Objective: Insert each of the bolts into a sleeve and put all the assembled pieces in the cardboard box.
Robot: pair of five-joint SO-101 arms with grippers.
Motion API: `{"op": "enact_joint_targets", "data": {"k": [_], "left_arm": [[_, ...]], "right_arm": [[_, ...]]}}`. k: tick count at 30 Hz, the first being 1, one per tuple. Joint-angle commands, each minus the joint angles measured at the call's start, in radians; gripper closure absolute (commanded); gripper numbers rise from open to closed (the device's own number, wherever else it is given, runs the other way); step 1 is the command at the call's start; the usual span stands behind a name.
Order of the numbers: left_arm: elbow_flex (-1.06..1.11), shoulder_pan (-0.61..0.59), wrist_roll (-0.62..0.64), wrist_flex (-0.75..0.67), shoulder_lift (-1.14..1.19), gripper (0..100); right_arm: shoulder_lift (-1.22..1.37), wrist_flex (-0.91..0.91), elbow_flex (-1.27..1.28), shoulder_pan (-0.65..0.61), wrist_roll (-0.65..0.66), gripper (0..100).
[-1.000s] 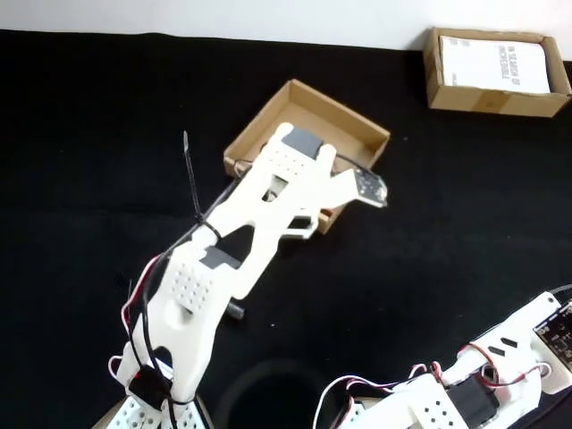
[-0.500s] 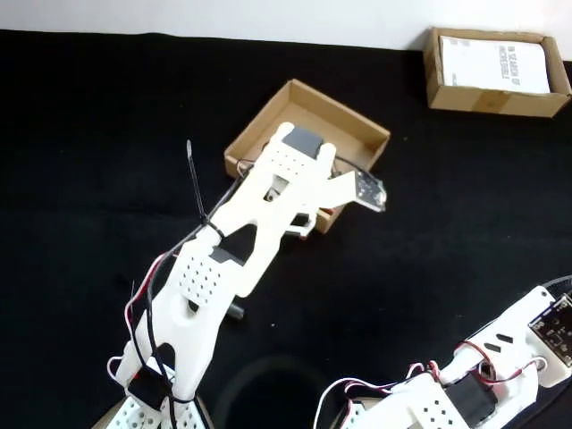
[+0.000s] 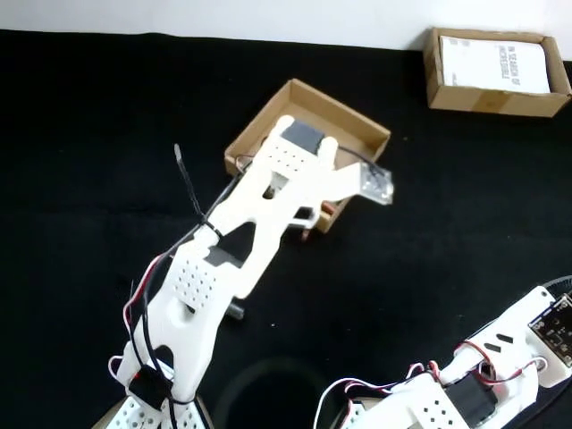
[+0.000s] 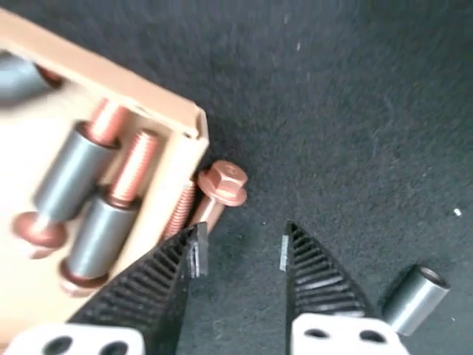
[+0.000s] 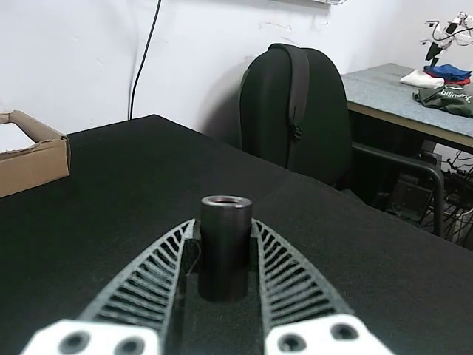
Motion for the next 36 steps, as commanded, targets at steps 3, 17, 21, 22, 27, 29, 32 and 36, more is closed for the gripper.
{"op": "enact_joint_targets", "data": {"k": [3,17,21,22,27,29,32,36], "left_arm": [[-0.022,0.016,-0.011,-0.028,-0.09,83],[-0.024,-0.001,-0.011,-0.064,0.018,83],[-0.024,-0.005,-0.011,-0.069,0.045,83],[-0.024,-0.01,-0.011,-0.071,0.051,83],[-0.024,-0.041,-0.011,-0.126,0.088,83],[-0.024,-0.053,-0.011,-0.14,0.105,83],[-0.024,-0.067,-0.011,-0.14,0.145,83],[-0.062,-0.074,-0.011,-0.137,0.179,83]], "right_arm": [[0.002,-0.021,0.131,-0.013,0.006,99.2],[0.002,-0.019,0.131,-0.013,0.006,99.2],[0.002,-0.019,0.131,-0.016,0.003,99.2],[0.002,-0.019,0.131,-0.025,0.006,99.2],[0.002,-0.019,0.131,-0.033,0.006,99.2],[0.002,-0.019,0.131,-0.033,0.006,99.2],[0.002,-0.019,0.131,-0.033,0.008,99.2],[0.002,-0.019,0.131,-0.033,0.008,99.2]]}}
